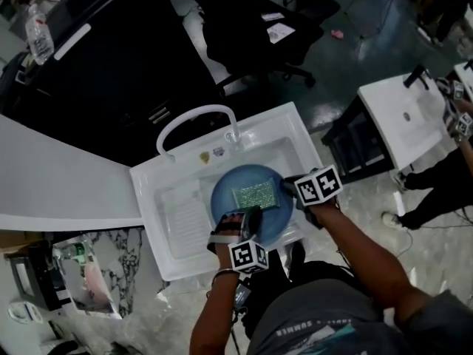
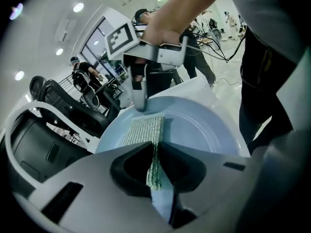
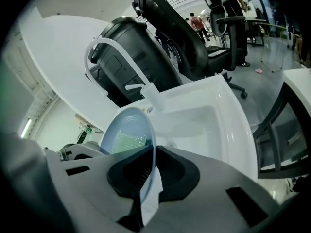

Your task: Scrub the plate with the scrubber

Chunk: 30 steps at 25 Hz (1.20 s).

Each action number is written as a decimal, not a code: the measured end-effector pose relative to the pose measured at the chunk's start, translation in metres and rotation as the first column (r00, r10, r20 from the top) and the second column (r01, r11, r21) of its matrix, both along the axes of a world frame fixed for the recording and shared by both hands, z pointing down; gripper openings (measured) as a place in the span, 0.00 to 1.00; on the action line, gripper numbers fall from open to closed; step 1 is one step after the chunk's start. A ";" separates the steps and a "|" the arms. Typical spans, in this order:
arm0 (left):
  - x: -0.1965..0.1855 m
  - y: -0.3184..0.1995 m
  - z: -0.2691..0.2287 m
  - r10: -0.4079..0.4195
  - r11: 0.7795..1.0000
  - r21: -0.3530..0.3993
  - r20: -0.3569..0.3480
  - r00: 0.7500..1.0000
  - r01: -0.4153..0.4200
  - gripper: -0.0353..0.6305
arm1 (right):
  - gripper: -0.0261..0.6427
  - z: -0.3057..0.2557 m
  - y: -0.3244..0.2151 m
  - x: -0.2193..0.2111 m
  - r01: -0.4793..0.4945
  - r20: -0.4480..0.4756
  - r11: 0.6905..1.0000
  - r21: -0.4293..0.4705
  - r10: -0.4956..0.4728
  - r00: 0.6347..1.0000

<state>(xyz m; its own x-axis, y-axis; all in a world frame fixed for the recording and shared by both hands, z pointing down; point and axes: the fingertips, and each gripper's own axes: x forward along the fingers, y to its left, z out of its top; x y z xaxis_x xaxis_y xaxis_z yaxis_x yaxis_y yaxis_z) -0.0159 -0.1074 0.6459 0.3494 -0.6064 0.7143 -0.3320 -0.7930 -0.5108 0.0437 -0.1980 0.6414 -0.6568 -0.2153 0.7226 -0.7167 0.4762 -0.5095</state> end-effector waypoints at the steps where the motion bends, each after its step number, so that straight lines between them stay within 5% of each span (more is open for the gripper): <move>1: 0.006 0.006 0.000 0.011 1.000 -0.012 0.000 1.000 -0.011 0.13 | 0.10 -0.005 0.000 0.004 -0.001 -0.002 1.000 0.012 0.001 1.000; 7: 0.023 0.043 0.003 0.057 0.996 -0.064 0.040 0.998 -0.055 0.12 | 0.11 -0.021 -0.012 0.037 -0.043 -0.005 0.997 0.057 0.043 0.999; 17: -0.019 0.026 -0.011 -0.074 0.997 -0.004 0.097 0.992 0.075 0.12 | 0.10 -0.013 0.023 0.035 0.038 0.002 0.999 0.008 -0.038 0.999; 22: 0.000 0.008 -0.013 -0.030 1.000 0.006 0.075 0.997 0.030 0.12 | 0.10 -0.016 0.033 0.013 0.087 0.008 0.996 0.013 -0.087 0.996; 30: 0.041 0.040 0.000 0.093 0.992 -0.086 0.035 0.995 -0.090 0.12 | 0.11 -0.026 0.000 0.038 0.001 -0.003 0.998 0.062 -0.001 1.000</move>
